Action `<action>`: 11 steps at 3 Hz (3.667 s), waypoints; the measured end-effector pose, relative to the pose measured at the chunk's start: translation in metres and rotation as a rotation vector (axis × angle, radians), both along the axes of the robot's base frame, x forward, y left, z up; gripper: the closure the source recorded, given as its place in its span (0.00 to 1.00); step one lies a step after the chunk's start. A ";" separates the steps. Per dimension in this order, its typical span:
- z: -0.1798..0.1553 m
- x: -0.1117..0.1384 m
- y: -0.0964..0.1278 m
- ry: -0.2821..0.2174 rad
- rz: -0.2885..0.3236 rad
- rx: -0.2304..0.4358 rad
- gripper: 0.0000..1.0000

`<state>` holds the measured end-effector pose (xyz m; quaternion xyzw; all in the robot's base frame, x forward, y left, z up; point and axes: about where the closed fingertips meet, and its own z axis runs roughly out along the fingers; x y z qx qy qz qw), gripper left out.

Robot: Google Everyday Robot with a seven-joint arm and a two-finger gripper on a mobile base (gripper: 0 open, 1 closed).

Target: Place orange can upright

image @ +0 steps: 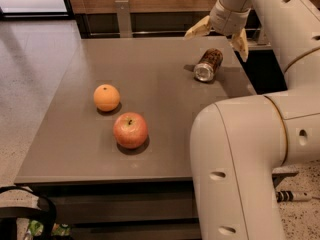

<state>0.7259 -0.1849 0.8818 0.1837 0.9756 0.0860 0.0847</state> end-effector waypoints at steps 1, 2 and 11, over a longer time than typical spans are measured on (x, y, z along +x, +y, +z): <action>-0.010 0.000 0.001 0.020 0.003 0.005 0.00; -0.022 0.000 0.003 0.045 0.012 0.001 0.00; -0.061 0.022 0.005 0.040 0.068 -0.017 0.64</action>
Offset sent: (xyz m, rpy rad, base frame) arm -0.0174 -0.0022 -0.0291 -0.0174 0.1457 0.0319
